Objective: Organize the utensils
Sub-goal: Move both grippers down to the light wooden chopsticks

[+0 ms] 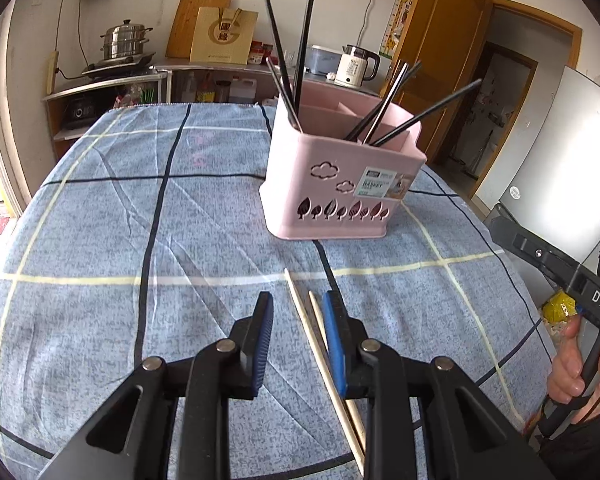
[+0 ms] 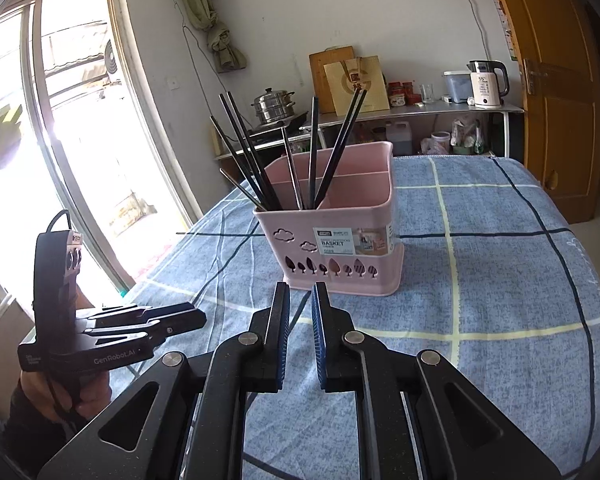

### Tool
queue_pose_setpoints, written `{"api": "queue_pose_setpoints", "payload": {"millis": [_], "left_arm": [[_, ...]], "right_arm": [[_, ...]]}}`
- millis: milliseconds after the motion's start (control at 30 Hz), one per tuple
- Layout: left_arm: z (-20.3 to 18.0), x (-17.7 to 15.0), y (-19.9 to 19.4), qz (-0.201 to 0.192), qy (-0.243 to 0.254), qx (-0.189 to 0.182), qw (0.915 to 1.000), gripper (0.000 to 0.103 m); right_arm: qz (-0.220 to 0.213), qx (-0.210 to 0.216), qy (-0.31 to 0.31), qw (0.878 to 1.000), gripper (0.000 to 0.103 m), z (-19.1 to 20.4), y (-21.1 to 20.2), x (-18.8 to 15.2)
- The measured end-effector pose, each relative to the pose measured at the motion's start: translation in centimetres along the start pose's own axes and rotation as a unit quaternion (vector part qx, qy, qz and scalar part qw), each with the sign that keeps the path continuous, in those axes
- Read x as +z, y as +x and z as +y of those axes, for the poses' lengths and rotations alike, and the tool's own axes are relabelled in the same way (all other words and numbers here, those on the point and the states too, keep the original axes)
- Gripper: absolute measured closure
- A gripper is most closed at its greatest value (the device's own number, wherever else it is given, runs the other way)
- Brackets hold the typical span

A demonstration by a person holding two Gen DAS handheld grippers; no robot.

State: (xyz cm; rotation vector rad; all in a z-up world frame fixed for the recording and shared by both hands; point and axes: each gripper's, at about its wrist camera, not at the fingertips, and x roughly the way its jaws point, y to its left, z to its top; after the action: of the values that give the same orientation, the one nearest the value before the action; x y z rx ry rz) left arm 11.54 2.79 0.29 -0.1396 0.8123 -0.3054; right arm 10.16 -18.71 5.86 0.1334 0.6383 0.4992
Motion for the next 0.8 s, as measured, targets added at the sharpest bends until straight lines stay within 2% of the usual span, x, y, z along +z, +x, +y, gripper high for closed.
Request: {"api": "queue_pose_setpoints", "payload": {"millis": [467, 800], "left_arm": [[-1.3, -1.5, 4.9, 0.067, 0.007, 0.035, 0.9971, 0.074], [-1.8, -2.3, 4.5, 0.059, 0.039, 0.055, 0.996, 0.075]], "right_arm": [[0.025, 0.007, 0.005, 1.0, 0.091, -0.4, 1.4, -1.5], [0.035, 0.012, 0.004, 0.999, 0.091, -0.2, 2.0, -1.8]]}}
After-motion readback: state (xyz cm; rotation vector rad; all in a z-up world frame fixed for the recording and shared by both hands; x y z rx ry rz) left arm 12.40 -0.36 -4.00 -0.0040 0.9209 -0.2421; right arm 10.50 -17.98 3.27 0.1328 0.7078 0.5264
